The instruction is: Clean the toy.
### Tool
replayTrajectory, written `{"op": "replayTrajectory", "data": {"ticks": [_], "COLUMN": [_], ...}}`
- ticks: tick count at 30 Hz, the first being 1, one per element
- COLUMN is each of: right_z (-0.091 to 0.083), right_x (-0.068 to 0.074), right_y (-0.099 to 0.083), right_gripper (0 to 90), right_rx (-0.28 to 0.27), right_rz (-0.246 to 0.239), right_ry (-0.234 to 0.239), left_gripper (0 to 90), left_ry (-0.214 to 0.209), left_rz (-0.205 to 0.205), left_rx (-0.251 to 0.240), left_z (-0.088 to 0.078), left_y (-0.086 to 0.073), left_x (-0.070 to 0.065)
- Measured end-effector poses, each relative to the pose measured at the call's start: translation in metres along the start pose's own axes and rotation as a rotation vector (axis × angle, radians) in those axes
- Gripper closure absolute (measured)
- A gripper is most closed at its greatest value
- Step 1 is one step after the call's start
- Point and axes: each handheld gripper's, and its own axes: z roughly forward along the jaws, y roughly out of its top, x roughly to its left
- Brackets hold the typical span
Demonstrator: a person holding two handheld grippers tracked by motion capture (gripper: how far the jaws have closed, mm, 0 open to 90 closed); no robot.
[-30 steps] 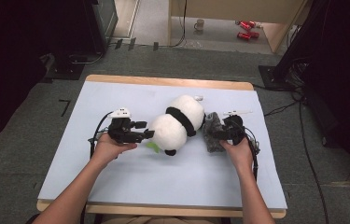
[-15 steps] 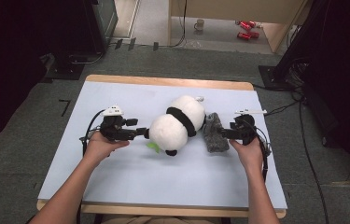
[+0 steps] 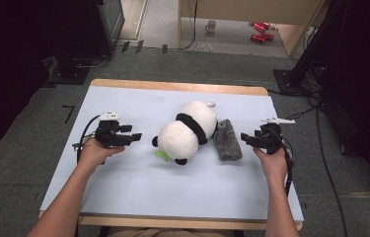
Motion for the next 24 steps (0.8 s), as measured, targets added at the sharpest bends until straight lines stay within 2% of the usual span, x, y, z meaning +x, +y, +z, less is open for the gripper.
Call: {"op": "replayTrajectory", "data": {"ticks": [5,9,14,17,18,21,24], "right_z": [0.005,0.012,0.021,0.025,0.026,0.03,0.032], "right_x": [-0.006,-0.012,-0.017,-0.019,-0.02,-0.022,-0.022], "right_y": [-0.004,-0.009,-0.013,-0.015,-0.016,-0.019,-0.021], "right_gripper": [36.9,37.4,37.9,38.2,38.5,39.1,38.2], "right_rx": [0.002,0.025,0.051,0.075,0.075,0.093,0.083], "right_rz": [-0.009,0.014,0.013,0.022,0.019,0.02,-0.013], "right_ry": [-0.007,-0.025,-0.034,-0.061,-0.08,-0.099,-0.102], "left_gripper": [38.4,39.4,39.8,39.7,39.6,39.5,38.2], "left_ry": [0.044,0.078,0.113,0.137,0.135,0.125,0.128], "left_rz": [-0.009,0.023,0.015,-0.009,-0.013,-0.018,-0.001], "left_rx": [0.024,0.058,0.08,0.125,0.122,0.114,0.114], "left_z": [0.002,0.006,0.012,0.016,0.016,0.016,0.016], "left_y": [-0.008,-0.015,-0.021,-0.025,-0.026,-0.027,-0.027], "left_x": [0.012,0.018,0.023,0.029,0.03,0.031,0.03]}}
